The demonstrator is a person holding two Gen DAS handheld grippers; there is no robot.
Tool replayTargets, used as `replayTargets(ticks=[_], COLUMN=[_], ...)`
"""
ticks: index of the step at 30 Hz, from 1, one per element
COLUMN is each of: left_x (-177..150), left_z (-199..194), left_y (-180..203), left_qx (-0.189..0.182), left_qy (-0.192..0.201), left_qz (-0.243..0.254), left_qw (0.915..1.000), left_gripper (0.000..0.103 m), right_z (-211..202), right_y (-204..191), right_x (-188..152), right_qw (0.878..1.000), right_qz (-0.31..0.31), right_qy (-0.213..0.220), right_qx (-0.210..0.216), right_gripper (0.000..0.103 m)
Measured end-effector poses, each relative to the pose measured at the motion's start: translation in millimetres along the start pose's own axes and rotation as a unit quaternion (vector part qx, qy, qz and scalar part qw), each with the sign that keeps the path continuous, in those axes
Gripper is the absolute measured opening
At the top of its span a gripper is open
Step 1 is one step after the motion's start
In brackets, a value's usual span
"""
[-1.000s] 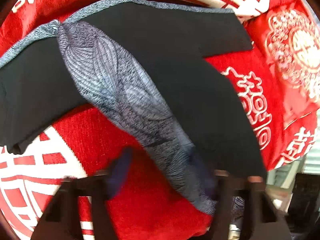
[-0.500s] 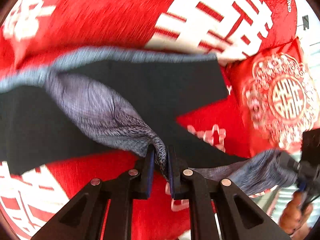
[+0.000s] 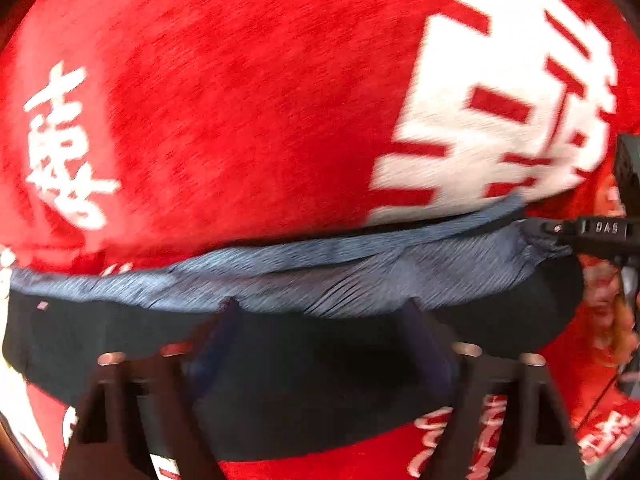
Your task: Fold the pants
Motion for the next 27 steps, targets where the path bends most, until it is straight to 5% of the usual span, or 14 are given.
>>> replayTargets(ticks=[4,6,8,10,12,15,16,17,18,20,23,27], left_x=[-30,-33,-32,-32,-36,-37,-37,-38,-39,-39,-37,-25], left_z=[25,32,34,43,58,67,68,70,72,72,78,92], left_y=[-17,-19,-20,-19,-23,-27,-28,-29,-30,-30,-29,-29], left_qx=[0.036,0.050,0.068,0.082,0.092,0.089,0.089,0.089,0.091,0.087,0.081,0.078], left_qy=[-0.043,-0.047,-0.039,-0.041,-0.060,-0.066,-0.065,-0.065,-0.068,-0.066,-0.059,-0.068], left_qz=[0.012,0.022,0.037,0.047,0.040,0.016,0.013,0.012,0.013,0.011,0.014,-0.003], left_qw=[0.9984,0.9974,0.9963,0.9947,0.9931,0.9937,0.9938,0.9938,0.9934,0.9940,0.9949,0.9946], left_gripper=[0.084,0.084,0.084,0.084,0.084,0.084,0.084,0.084,0.084,0.084,0.084,0.084], right_z=[9,-8,-34,-51,-56,-24,-15,-1,3,-7,-23,6], right_y=[9,6,-2,-3,4,27,32,38,42,39,32,50], right_x=[1,4,8,10,8,-6,-9,-16,-19,-11,7,5], right_qw=[1.000,0.999,0.998,0.997,0.994,0.991,0.991,0.991,0.989,0.992,0.993,0.992], right_qz=[0.007,0.001,-0.004,-0.011,-0.028,-0.040,-0.040,-0.037,-0.037,-0.034,-0.033,-0.001], right_qy=[-0.001,0.027,0.060,0.073,0.071,0.017,0.004,-0.024,-0.032,-0.005,0.041,-0.004], right_qx=[-0.019,-0.026,-0.012,-0.017,-0.076,-0.129,-0.129,-0.126,-0.138,-0.118,-0.103,-0.129], right_gripper=[0.024,0.066,0.074,0.074,0.074,0.070,0.064,0.033,0.019,0.009,0.009,0.013])
Point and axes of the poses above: each gripper's, at about its wrist camera, not at the fingertips, and z roughly the way its jaws point, y to its right, x to its top, the point moved 8 cm from there along z, roughly the way its jaws point, and after that the axes turned 5 degrees about y, right-handed, at the moved point
